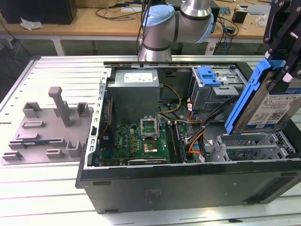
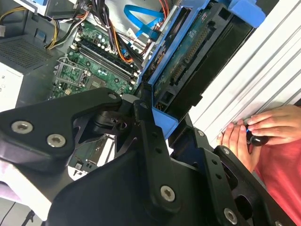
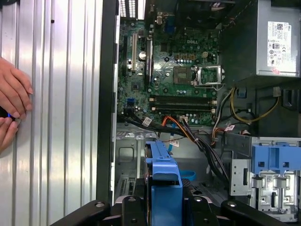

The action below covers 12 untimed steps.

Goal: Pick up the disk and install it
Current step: 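Insert the disk into the insertion slot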

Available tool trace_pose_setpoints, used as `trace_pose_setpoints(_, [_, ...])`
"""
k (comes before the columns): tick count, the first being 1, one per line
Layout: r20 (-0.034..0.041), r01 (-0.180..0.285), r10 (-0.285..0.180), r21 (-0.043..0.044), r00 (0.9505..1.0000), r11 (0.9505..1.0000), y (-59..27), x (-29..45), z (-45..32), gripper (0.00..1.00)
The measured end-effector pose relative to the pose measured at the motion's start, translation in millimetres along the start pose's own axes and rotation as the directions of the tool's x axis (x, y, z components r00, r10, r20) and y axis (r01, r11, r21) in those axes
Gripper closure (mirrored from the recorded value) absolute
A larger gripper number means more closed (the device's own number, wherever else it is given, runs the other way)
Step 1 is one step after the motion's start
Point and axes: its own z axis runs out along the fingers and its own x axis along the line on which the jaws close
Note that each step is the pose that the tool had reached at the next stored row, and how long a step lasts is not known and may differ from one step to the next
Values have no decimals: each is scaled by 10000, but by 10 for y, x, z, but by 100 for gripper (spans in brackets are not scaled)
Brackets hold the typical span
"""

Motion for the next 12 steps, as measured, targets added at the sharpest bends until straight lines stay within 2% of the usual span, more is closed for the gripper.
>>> trace_pose_setpoints(12, [0,0,0,0,10000,10000,-1,12,46,63])
